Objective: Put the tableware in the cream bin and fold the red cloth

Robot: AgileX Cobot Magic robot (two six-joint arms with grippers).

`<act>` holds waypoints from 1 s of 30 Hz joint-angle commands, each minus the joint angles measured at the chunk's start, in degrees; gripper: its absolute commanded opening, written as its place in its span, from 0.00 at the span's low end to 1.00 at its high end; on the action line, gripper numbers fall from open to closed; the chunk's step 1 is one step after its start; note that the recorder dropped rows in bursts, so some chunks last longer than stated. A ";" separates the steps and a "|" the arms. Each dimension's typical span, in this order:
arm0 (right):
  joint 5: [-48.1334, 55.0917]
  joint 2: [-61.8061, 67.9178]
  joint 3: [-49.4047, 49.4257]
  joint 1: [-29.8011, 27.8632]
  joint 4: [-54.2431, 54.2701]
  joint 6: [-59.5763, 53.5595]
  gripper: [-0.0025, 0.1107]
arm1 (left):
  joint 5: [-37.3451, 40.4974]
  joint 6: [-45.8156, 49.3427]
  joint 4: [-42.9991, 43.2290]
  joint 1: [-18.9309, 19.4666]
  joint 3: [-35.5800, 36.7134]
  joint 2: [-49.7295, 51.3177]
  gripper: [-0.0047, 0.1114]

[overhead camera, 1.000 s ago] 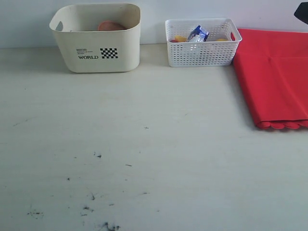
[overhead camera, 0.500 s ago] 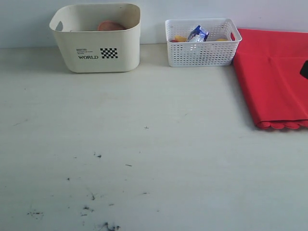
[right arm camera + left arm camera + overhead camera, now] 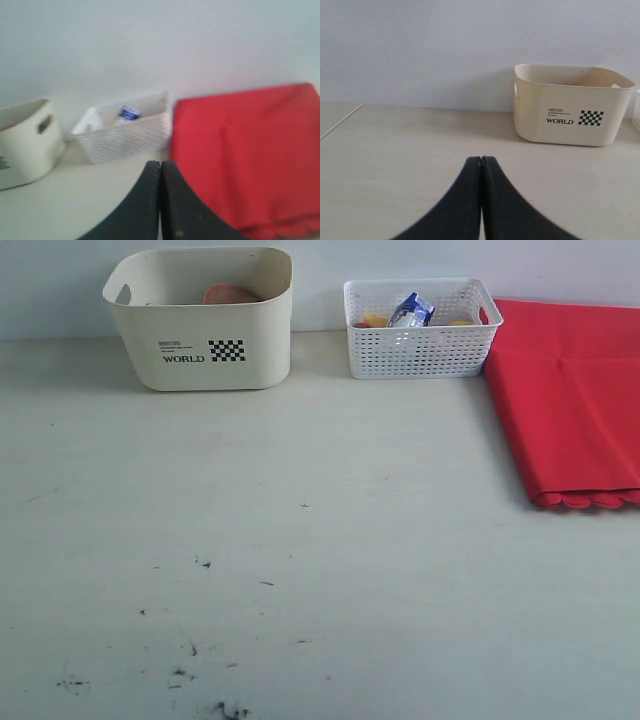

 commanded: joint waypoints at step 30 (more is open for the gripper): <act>25.52 -20.96 1.98 22.29 18.73 -16.54 0.02 | -0.24 0.18 -0.61 0.13 -0.03 -0.40 0.05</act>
